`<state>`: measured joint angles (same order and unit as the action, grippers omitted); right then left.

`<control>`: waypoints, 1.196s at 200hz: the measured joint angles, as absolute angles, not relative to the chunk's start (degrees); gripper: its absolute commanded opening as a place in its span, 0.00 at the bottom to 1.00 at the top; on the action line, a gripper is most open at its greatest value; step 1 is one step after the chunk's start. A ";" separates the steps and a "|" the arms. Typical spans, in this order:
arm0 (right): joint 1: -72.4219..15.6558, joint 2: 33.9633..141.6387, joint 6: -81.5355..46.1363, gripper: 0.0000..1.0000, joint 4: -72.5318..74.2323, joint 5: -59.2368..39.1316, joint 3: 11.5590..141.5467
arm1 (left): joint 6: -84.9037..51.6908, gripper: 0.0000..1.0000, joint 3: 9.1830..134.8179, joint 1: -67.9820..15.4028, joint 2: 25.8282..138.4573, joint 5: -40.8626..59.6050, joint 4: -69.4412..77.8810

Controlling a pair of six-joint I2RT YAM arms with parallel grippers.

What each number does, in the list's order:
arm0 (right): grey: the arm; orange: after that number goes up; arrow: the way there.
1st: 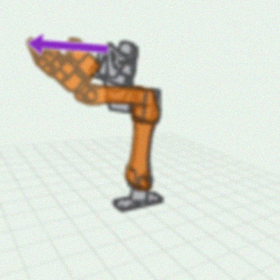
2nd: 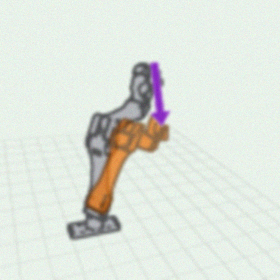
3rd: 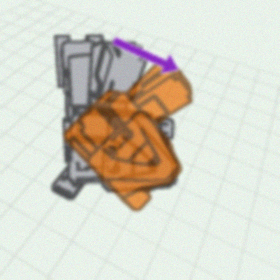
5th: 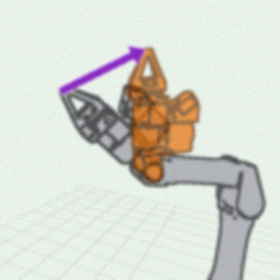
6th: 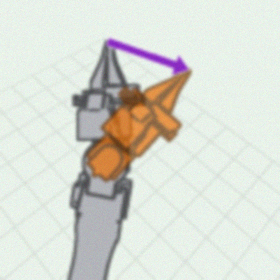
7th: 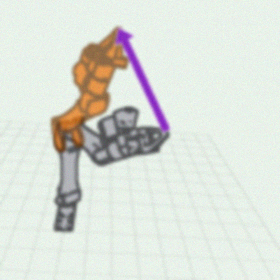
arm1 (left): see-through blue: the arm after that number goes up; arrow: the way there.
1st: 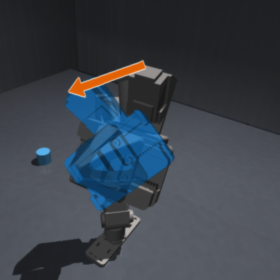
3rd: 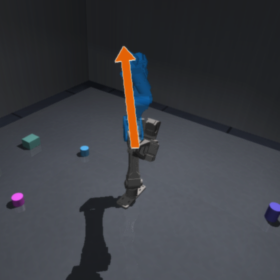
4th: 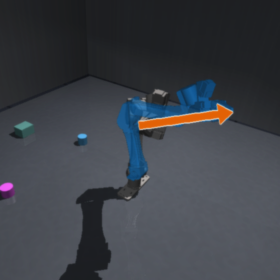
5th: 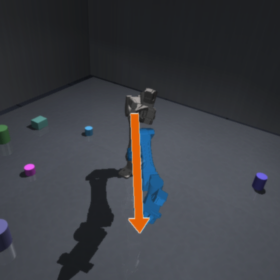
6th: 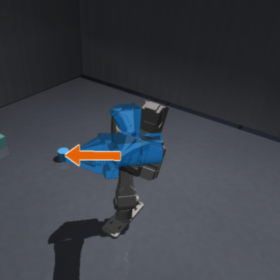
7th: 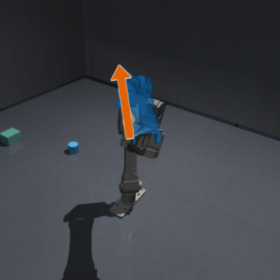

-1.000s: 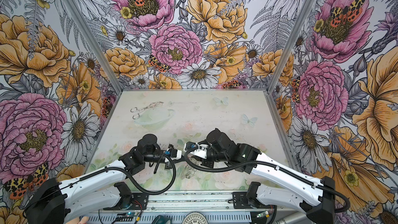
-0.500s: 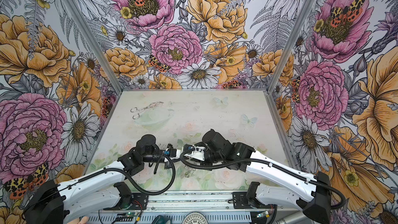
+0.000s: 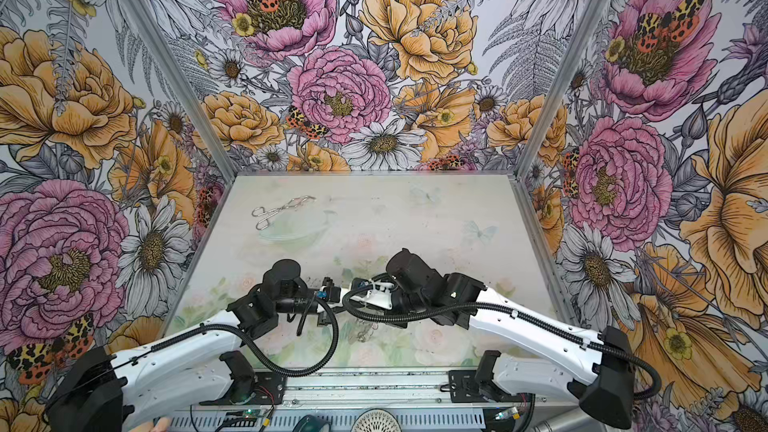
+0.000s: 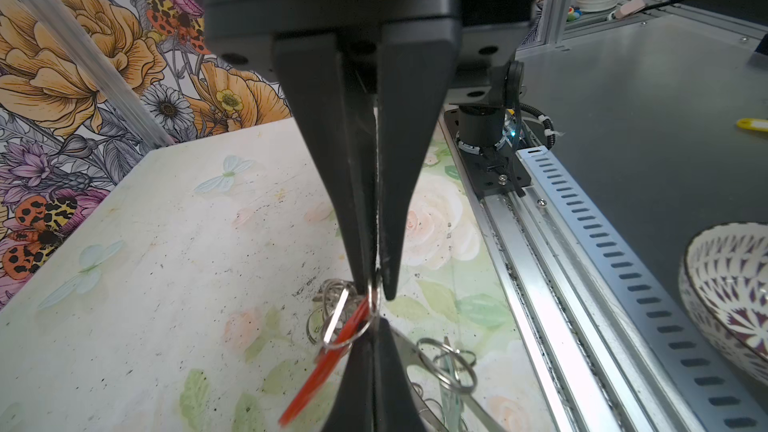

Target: Put the keys on the keyring

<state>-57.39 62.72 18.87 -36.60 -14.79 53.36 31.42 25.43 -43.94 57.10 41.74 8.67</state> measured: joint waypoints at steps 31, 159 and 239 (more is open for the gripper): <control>-57.39 62.85 18.94 0.04 -36.62 -14.20 53.54 | 31.09 0.00 25.43 -43.94 57.41 41.80 8.75; -57.39 63.13 19.11 0.00 -37.04 -7.90 54.19 | 29.28 0.21 25.43 -42.72 57.89 41.32 8.95; -57.39 62.57 20.40 0.00 -37.34 -4.73 54.22 | 27.40 0.24 23.35 -41.45 51.88 35.14 12.19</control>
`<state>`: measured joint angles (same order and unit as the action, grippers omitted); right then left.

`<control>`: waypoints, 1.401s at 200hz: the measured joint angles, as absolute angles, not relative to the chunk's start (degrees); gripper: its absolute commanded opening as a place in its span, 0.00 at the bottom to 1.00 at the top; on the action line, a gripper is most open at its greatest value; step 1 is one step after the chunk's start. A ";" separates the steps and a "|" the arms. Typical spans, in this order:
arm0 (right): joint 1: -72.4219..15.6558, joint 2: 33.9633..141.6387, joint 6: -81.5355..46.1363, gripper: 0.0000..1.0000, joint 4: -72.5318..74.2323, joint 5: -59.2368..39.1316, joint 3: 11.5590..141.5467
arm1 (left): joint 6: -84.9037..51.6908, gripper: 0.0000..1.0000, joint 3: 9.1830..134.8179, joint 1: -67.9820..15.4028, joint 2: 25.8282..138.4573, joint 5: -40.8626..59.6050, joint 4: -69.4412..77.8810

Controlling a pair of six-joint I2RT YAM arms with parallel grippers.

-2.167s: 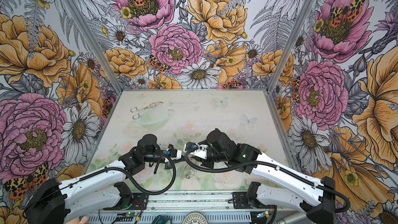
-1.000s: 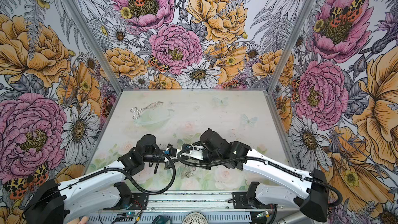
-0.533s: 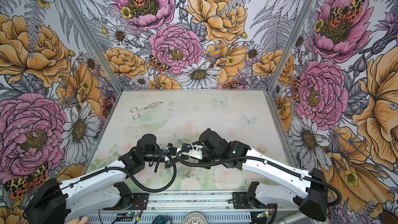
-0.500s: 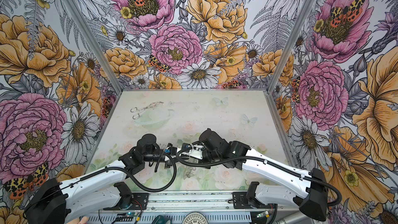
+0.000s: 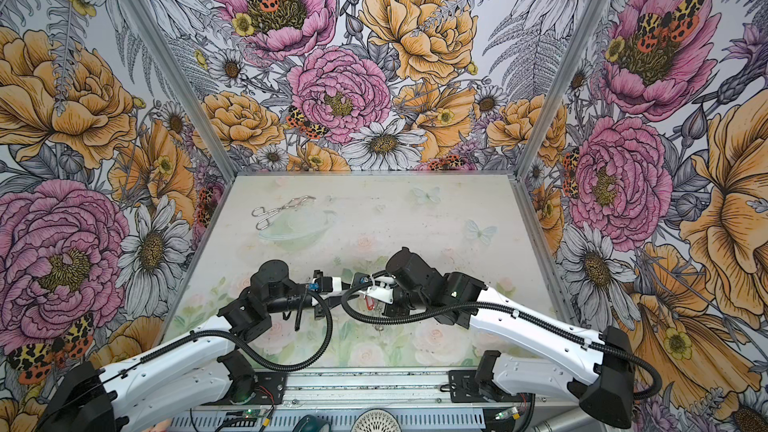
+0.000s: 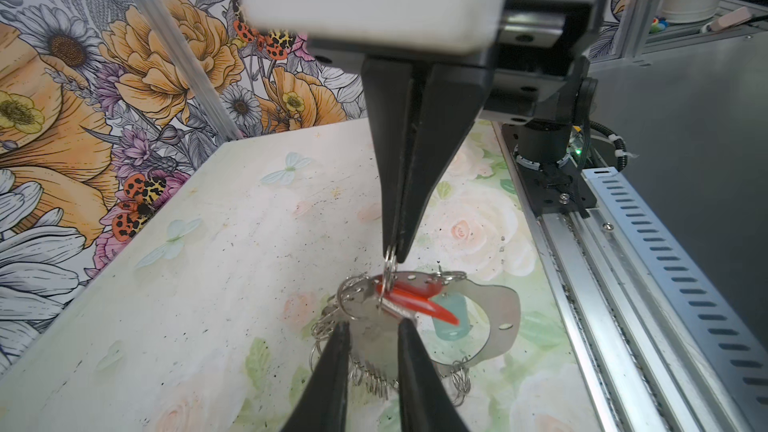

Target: Put the keys on the keyring

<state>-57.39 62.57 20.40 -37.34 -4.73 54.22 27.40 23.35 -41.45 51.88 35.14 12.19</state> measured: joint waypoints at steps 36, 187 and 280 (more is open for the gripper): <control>-57.39 62.78 20.62 0.00 -37.80 -5.93 54.46 | 27.42 0.27 22.90 -42.04 51.09 33.39 13.67; -57.41 63.16 20.60 0.00 -37.91 -7.35 54.61 | 27.55 0.24 23.31 -44.14 56.47 33.54 14.41; -57.41 63.94 20.60 0.00 -37.95 -7.31 54.72 | 27.55 0.13 24.51 -44.14 56.77 34.37 14.41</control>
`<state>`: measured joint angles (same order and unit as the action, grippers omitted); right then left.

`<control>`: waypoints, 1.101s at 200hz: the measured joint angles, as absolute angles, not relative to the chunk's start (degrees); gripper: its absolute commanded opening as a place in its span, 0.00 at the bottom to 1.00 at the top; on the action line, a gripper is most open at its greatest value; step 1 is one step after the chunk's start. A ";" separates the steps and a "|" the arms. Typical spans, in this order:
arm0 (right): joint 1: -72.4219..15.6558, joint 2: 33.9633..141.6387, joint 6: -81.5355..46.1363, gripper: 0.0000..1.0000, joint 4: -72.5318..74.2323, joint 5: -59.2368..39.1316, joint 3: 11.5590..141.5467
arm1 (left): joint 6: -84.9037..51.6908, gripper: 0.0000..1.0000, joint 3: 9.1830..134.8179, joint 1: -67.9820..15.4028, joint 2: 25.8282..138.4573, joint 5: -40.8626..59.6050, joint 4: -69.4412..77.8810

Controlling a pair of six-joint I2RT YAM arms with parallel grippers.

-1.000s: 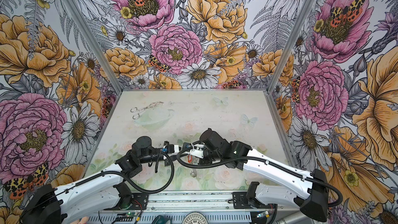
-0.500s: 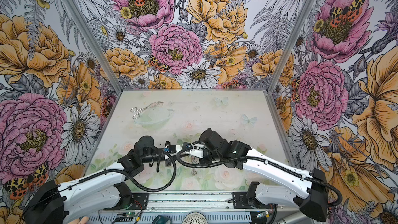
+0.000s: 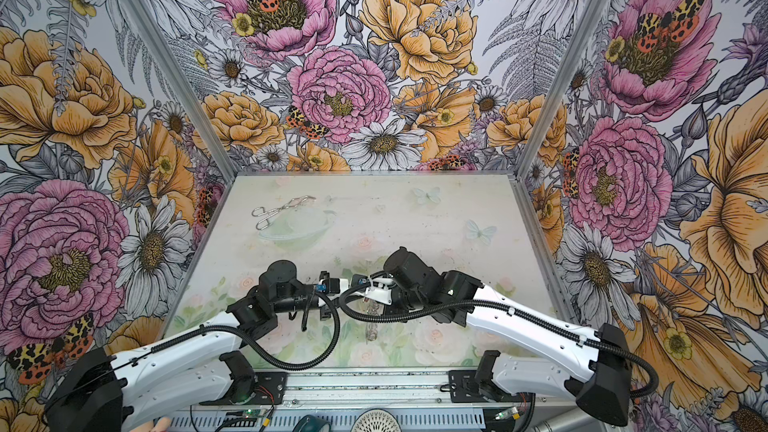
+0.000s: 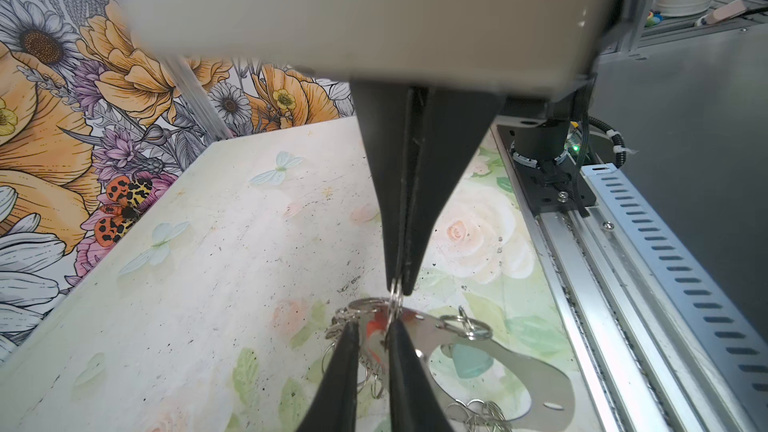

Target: Put the keys on the keyring

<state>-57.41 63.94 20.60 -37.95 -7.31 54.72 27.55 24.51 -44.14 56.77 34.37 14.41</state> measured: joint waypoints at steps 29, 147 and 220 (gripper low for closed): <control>-57.41 63.94 20.58 0.00 -38.06 -7.22 54.74 | 27.51 0.10 24.58 -44.14 56.95 34.79 14.37; -55.42 61.36 19.44 0.00 -36.84 -7.60 54.92 | 28.49 0.02 24.91 -44.14 57.41 34.92 13.45; -53.91 59.27 15.70 0.00 -29.45 -10.61 52.47 | 28.42 0.18 25.28 -44.12 58.87 34.68 12.73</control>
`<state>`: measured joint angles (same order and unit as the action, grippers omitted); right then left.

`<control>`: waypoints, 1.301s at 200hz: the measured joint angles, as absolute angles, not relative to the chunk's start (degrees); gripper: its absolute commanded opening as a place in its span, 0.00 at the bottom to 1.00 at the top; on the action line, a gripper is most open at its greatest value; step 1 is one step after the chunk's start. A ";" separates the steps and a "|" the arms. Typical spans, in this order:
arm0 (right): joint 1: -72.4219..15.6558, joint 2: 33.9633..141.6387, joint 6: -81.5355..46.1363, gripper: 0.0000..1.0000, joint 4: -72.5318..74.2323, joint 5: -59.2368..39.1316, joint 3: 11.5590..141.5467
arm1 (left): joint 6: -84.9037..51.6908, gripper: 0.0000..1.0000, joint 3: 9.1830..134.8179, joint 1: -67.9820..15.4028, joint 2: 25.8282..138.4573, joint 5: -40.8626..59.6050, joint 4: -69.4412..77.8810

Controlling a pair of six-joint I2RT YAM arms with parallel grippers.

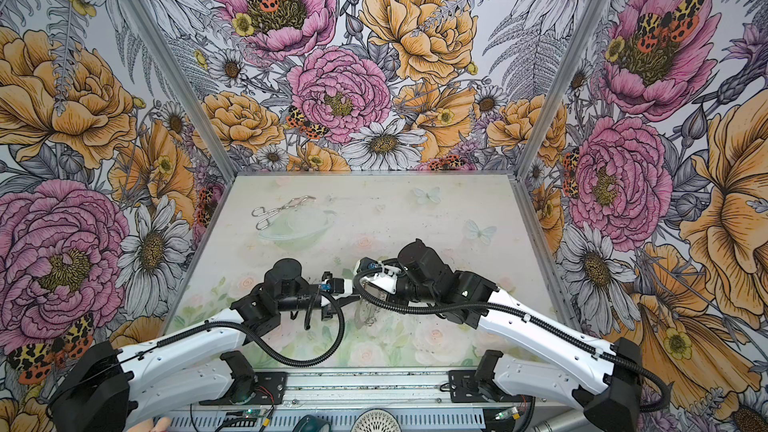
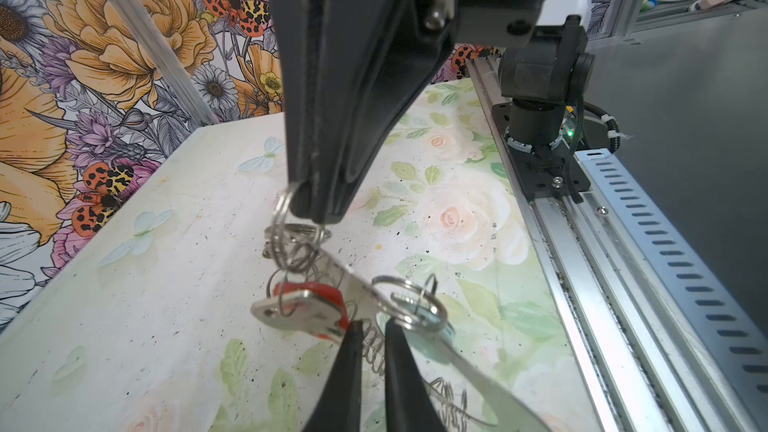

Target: Put the keys on the keyring

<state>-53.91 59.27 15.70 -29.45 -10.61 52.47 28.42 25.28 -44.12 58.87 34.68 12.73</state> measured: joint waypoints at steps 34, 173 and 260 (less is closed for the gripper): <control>-53.54 59.24 15.40 0.00 -28.36 -10.79 50.98 | 27.42 0.22 24.27 -42.63 55.22 33.80 13.26; -53.60 59.29 15.84 0.00 -24.99 -15.16 48.56 | 24.10 0.23 22.90 -41.06 54.04 36.75 16.95; -53.67 59.44 15.66 0.00 -23.03 -16.36 47.77 | 23.90 0.16 22.92 -41.06 55.31 40.14 16.97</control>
